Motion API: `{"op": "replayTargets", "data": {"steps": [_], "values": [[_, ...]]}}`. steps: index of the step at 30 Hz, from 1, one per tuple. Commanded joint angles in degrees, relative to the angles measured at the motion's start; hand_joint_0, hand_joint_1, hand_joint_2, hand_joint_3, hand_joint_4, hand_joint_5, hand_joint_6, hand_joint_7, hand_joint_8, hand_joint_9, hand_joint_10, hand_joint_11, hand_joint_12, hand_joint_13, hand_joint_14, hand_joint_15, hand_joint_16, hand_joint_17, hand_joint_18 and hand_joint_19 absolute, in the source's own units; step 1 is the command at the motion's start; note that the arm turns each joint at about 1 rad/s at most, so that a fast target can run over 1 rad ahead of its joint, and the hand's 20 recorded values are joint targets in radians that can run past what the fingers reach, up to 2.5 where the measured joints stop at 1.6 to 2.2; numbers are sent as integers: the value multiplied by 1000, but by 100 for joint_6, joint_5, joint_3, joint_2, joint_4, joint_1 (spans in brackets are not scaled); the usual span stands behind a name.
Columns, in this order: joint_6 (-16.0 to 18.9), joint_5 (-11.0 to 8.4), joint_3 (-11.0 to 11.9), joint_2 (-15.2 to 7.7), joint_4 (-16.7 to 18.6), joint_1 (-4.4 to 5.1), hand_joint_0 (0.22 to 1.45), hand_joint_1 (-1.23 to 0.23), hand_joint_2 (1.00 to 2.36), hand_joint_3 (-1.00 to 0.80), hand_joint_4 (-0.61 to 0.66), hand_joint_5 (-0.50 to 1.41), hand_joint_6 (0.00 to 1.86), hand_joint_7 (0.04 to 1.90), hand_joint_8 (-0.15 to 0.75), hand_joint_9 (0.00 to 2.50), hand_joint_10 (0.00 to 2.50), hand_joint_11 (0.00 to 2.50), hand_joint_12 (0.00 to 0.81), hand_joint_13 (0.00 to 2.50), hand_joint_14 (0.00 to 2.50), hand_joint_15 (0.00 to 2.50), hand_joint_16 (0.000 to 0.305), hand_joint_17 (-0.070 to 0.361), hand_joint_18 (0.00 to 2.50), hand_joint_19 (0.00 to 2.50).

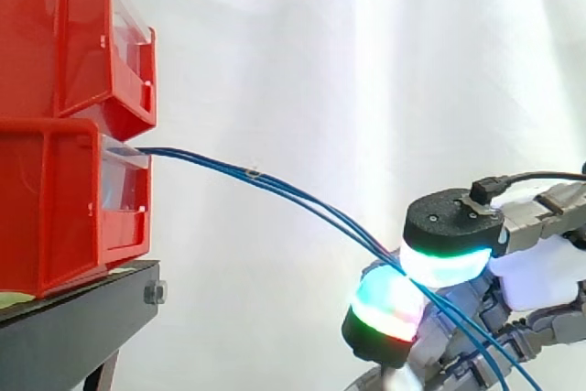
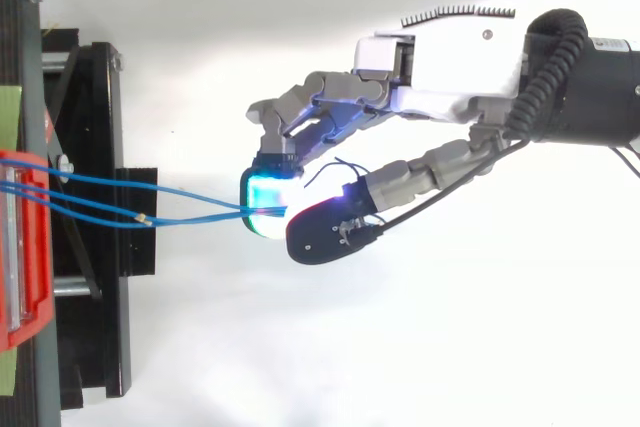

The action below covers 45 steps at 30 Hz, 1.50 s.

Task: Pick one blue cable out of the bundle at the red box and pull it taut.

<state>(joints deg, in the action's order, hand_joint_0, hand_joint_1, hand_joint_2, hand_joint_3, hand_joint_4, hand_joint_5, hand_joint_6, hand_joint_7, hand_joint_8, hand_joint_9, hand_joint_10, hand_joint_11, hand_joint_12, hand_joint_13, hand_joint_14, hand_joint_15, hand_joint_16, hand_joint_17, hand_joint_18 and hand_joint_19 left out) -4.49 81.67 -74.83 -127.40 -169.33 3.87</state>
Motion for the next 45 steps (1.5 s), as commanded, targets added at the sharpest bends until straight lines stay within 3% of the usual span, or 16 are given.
{"op": "replayTargets", "data": {"steps": [1,6,19,22,29,33,38,45], "values": [[54,7,-5,4,-39,-1,643,-839,1024,-93,-1,-181,877,910,365,847,12,716,347,319,1,46,51,116,402,177],[54,7,3,4,-39,-1,644,-839,1024,-96,-5,-181,877,909,368,936,11,989,348,341,1,66,52,116,420,181],[124,-2,74,4,-39,-1,658,-845,1023,-121,22,-188,881,898,363,948,11,1092,351,362,3,79,51,116,434,186],[177,-2,153,4,-82,-9,669,-866,1020,-211,103,-196,878,855,369,923,8,1073,353,354,1,76,52,116,437,182],[256,-2,170,4,-144,-18,632,-854,1006,-427,143,-190,871,878,376,914,9,1049,353,350,4,85,52,116,434,209],[256,-2,170,-4,-144,-9,603,-809,1003,-462,160,-187,867,883,380,900,12,1029,353,348,4,96,52,117,432,228],[256,-2,170,-4,-144,-18,604,-797,1006,-434,171,-181,864,903,383,902,9,1012,354,351,3,98,52,117,433,229],[256,-2,170,-4,-144,-18,626,-808,1021,-184,95,-166,901,1012,385,958,9,1064,352,404,4,113,51,115,488,233]]}}
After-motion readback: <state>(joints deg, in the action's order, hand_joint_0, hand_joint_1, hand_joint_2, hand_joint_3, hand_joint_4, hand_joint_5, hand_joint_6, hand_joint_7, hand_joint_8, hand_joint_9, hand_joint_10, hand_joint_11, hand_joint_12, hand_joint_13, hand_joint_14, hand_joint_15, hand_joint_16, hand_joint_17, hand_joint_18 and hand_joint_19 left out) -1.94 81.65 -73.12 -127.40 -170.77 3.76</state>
